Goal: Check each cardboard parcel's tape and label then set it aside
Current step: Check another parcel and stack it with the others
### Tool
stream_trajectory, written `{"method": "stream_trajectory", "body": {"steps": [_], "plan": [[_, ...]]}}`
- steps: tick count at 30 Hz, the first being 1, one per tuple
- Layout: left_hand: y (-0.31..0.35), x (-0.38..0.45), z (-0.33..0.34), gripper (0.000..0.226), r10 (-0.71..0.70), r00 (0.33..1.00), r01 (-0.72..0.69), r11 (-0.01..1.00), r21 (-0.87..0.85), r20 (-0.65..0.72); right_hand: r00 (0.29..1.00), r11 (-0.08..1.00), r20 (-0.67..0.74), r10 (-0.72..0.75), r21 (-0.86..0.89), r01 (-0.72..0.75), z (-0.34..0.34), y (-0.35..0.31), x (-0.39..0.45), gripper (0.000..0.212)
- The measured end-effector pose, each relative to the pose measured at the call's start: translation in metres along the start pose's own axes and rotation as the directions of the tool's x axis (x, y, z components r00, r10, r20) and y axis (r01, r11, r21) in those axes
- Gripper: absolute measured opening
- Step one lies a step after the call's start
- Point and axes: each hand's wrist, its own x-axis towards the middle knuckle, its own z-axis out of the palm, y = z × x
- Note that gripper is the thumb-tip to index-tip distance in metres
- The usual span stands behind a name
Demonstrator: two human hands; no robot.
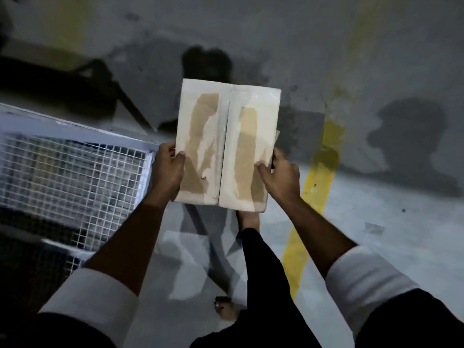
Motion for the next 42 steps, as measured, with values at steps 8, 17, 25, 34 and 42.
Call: {"method": "stream_trajectory", "body": {"steps": [8, 17, 25, 34, 42], "plan": [[-0.006, -0.202, -0.160, 0.025, 0.126, 0.952, -0.176, 0.971, -0.162, -0.280, 0.919, 0.923, -0.093, -0.382, 0.016, 0.385, -0.092, -0.121, -0.167, 0.050], [-0.077, -0.449, -0.326, 0.009, 0.076, 0.762, -0.347, 0.886, -0.307, -0.643, 0.745, 0.739, -0.054, -0.665, 0.092, 0.667, -0.123, -0.231, -0.395, 0.038], [-0.126, -0.561, -0.418, 0.010, -0.117, 0.515, -0.426, 0.825, -0.372, -0.849, 0.483, 0.480, 0.045, -0.875, 0.229, 0.847, -0.099, -0.329, -0.505, 0.036], [-0.164, -0.522, -0.480, 0.006, -0.336, 0.342, -0.298, 0.847, -0.440, -0.878, 0.231, 0.274, 0.274, -0.934, 0.128, 0.953, 0.002, -0.456, -0.503, 0.027], [-0.171, -0.465, -0.534, 0.009, -0.392, 0.296, -0.152, 0.881, -0.448, -0.871, 0.133, 0.112, 0.341, -0.931, -0.080, 0.990, 0.069, -0.529, -0.486, 0.029]]}}
